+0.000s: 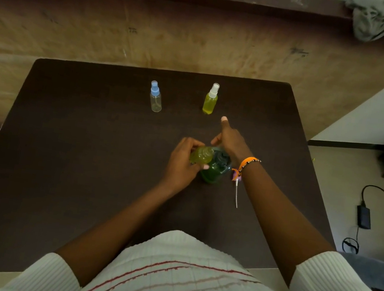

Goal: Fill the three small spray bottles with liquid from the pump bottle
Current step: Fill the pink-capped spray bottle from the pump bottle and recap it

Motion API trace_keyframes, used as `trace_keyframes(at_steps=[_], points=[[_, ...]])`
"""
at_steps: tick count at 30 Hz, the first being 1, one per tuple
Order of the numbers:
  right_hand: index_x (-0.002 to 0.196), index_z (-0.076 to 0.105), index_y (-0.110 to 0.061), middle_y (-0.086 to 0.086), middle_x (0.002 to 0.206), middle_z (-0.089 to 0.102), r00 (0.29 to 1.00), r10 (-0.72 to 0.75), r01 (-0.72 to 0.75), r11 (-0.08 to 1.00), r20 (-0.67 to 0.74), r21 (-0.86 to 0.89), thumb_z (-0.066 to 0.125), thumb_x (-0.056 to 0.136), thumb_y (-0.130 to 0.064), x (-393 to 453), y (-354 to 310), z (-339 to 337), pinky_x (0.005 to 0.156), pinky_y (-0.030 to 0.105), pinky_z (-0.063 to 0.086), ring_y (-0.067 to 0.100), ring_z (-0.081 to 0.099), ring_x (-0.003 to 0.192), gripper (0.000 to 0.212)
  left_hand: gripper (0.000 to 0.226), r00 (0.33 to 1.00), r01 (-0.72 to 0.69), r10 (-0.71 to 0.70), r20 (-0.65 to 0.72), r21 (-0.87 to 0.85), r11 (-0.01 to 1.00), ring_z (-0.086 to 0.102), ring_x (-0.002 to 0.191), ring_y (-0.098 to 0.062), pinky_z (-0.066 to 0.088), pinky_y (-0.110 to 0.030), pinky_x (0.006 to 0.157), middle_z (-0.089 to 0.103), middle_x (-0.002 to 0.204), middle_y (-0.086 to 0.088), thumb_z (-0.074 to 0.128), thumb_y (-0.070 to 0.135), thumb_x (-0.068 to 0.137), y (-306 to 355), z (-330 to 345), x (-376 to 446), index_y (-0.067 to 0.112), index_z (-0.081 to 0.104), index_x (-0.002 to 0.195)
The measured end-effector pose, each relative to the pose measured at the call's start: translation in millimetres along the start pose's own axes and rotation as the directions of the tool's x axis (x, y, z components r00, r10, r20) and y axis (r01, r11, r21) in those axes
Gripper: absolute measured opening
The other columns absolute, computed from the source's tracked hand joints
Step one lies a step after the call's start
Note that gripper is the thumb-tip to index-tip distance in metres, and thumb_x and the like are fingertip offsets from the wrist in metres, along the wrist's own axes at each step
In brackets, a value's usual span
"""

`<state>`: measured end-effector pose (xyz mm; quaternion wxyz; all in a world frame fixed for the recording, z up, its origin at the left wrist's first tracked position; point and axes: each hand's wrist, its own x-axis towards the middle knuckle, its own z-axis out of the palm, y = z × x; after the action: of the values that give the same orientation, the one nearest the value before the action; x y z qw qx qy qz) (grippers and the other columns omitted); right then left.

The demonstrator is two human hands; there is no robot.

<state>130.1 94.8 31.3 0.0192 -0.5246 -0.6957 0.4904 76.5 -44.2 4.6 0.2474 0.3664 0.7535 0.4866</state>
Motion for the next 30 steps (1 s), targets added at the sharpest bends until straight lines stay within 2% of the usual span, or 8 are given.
trace_keyframes(at_steps=[2, 6, 8, 10, 12, 17, 25, 30], points=[[0.076, 0.063, -0.006, 0.015, 0.09, 0.064, 0.993, 0.085, -0.101, 0.97, 0.082, 0.221, 0.015, 0.101, -0.054, -5, -2, -1, 0.075, 0.032, 0.04, 0.026, 0.056, 0.091, 0.072, 0.042, 1.0, -0.003, 0.004, 0.012, -0.02, 1.0, 0.056, 0.099, -0.016, 0.048, -0.03, 0.084, 0.055, 0.106, -0.003, 0.077, 0.008, 0.067, -1, 0, 1, 0.011, 0.055, 0.102], [0.081, 0.06, -0.009, 0.011, 0.083, 0.063, 0.977, 0.1, -0.179, 0.865, 0.188, 0.469, 0.019, 0.102, -0.051, -4, 7, -5, 0.096, 0.04, 0.038, 0.026, 0.054, 0.096, 0.063, 0.04, 0.999, -0.03, 0.031, 0.017, -0.057, 0.998, 0.056, 0.101, -0.018, 0.049, -0.037, 0.086, 0.055, 0.11, -0.004, 0.073, 0.009, 0.071, -4, 0, 2, 0.013, 0.053, 0.106], [0.08, 0.06, -0.013, 0.008, 0.084, 0.062, 0.988, 0.1, -0.149, 0.822, 0.117, 0.55, 0.028, 0.102, -0.046, -1, 16, -10, 0.087, 0.036, 0.04, 0.021, 0.053, 0.088, 0.051, 0.039, 1.0, -0.027, 0.028, 0.014, -0.066, 0.997, 0.055, 0.102, -0.017, 0.048, -0.034, 0.087, 0.053, 0.11, -0.002, 0.071, 0.007, 0.073, -3, -1, 1, 0.013, 0.053, 0.108], [0.078, 0.06, -0.012, 0.008, 0.084, 0.063, 0.995, 0.062, -0.023, 0.905, -0.078, 0.424, 0.043, 0.101, -0.032, 4, 33, -14, 0.074, 0.031, 0.041, 0.02, 0.055, 0.081, 0.035, 0.039, 1.0, -0.026, 0.027, 0.011, -0.069, 0.997, 0.054, 0.103, -0.016, 0.047, -0.032, 0.088, 0.052, 0.111, -0.001, 0.069, 0.006, 0.075, -2, 0, 1, 0.012, 0.053, 0.11], [0.089, 0.066, -0.005, 0.014, 0.099, 0.066, 0.968, -0.054, 0.051, 0.999, -0.245, -0.018, 0.053, 0.096, -0.02, 8, 55, -16, 0.086, 0.035, 0.043, 0.028, 0.059, 0.097, 0.022, 0.04, 1.0, -0.017, 0.017, 0.01, -0.082, 0.997, 0.054, 0.105, -0.016, 0.046, -0.03, 0.089, 0.052, 0.113, -0.002, 0.068, 0.005, 0.077, -2, 1, 2, 0.011, 0.052, 0.113], [0.124, 0.048, 0.006, 0.021, 0.131, 0.046, 0.987, -0.039, -0.046, 0.866, -0.158, -0.498, 0.056, 0.093, -0.019, 4, 95, -1, 0.102, 0.041, 0.032, 0.038, 0.04, 0.125, 0.041, 0.04, 1.0, -0.01, 0.01, -0.004, -0.14, 0.99, 0.054, 0.108, -0.02, 0.046, -0.034, 0.093, 0.051, 0.115, -0.003, 0.065, 0.006, 0.08, -1, -1, 2, 0.012, 0.051, 0.117], [0.102, 0.066, 0.005, 0.026, 0.111, 0.065, 0.995, 0.005, -0.041, 0.933, -0.102, -0.358, 0.057, 0.088, -0.004, 2, 104, 4, 0.088, 0.038, 0.048, 0.038, 0.06, 0.108, 0.018, 0.038, 1.0, 0.015, -0.017, -0.006, -0.221, 0.975, 0.051, 0.111, -0.018, 0.044, -0.037, 0.099, 0.049, 0.119, -0.005, 0.056, 0.007, 0.088, 9, -8, 0, 0.012, 0.045, 0.124], [0.102, 0.065, -0.001, 0.017, 0.1, 0.069, 0.944, -0.165, 0.133, 0.983, -0.286, -0.13, 0.063, 0.089, -0.007, -7, 57, -26, 0.076, 0.02, 0.045, 0.022, 0.065, 0.09, 0.015, 0.039, 0.999, -0.007, -0.002, -0.032, -0.275, 0.961, 0.055, 0.111, -0.021, 0.047, -0.04, 0.096, 0.055, 0.121, -0.011, 0.058, 0.025, 0.079, 15, -13, 0, 0.029, 0.045, 0.116]])
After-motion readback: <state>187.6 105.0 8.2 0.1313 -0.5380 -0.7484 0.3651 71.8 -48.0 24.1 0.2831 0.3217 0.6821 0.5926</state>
